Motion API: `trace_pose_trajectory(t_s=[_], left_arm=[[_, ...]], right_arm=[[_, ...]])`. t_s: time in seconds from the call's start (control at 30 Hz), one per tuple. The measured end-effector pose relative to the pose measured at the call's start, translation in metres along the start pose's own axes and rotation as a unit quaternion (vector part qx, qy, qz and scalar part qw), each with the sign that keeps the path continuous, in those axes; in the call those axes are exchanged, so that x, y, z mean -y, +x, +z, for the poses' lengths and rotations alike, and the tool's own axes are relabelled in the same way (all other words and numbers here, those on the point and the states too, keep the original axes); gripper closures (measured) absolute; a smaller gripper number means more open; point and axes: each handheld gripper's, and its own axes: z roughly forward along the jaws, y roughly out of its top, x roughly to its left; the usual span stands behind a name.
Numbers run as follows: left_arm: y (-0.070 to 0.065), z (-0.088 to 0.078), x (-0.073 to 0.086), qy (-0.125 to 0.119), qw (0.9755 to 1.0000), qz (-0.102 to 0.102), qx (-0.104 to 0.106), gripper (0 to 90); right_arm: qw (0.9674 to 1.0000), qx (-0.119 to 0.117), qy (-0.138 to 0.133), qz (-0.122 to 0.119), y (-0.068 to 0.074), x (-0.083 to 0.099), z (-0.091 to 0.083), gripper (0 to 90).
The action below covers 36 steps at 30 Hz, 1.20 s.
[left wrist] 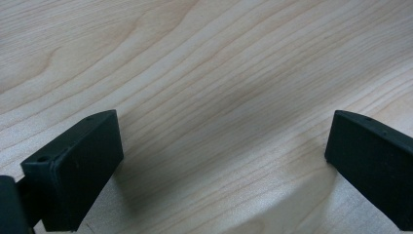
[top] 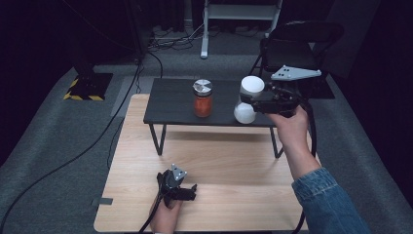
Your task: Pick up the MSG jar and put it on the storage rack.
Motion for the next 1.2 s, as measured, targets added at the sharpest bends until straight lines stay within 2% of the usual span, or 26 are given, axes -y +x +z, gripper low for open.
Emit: trace_pose_trajectory(t_s=[0.27, 0.37, 0.4, 0.47, 0.57, 0.67, 1.03, 1.2], left_arm=[[0.000, 0.000, 0.000, -0.001, 1.0000, 0.001, 0.001, 0.1], [0.000, 0.000, 0.001, -0.002, 1.0000, 0.001, 0.001, 0.1], [0.000, 0.000, 0.001, -0.001, 1.0000, 0.002, 0.001, 0.1], [0.000, 0.000, 0.001, -0.002, 1.0000, 0.001, 0.001, 0.1], [0.000, 0.000, 0.001, -0.001, 1.0000, 0.002, 0.001, 0.1], [-0.001, 0.000, 0.001, -0.002, 1.0000, 0.001, 0.001, 0.1], [-0.002, 0.001, 0.000, -0.001, 1.0000, -0.005, -0.002, 0.1], [-0.002, 0.001, 0.000, -0.002, 1.0000, -0.008, -0.004, 0.1]], right_arm=[[0.9989, 0.040, 0.018, 0.015, -0.012, 0.007, 0.022, 33.0], [0.9986, 0.033, -0.001, 0.041, -0.022, 0.017, 0.023, 32.1], [0.9987, 0.027, -0.002, 0.043, -0.025, 0.018, 0.023, 27.4], [0.9982, 0.036, -0.004, 0.049, -0.023, 0.018, 0.021, 17.1], [0.9981, 0.031, -0.017, 0.050, -0.024, 0.022, 0.014, 9.4], [0.9982, 0.028, -0.030, 0.045, -0.022, 0.028, 0.005, 7.1], [0.9988, 0.035, -0.032, 0.009, -0.005, 0.050, -0.036, 6.3], [0.9987, 0.032, -0.039, 0.009, 0.000, 0.066, -0.054, 5.4]])
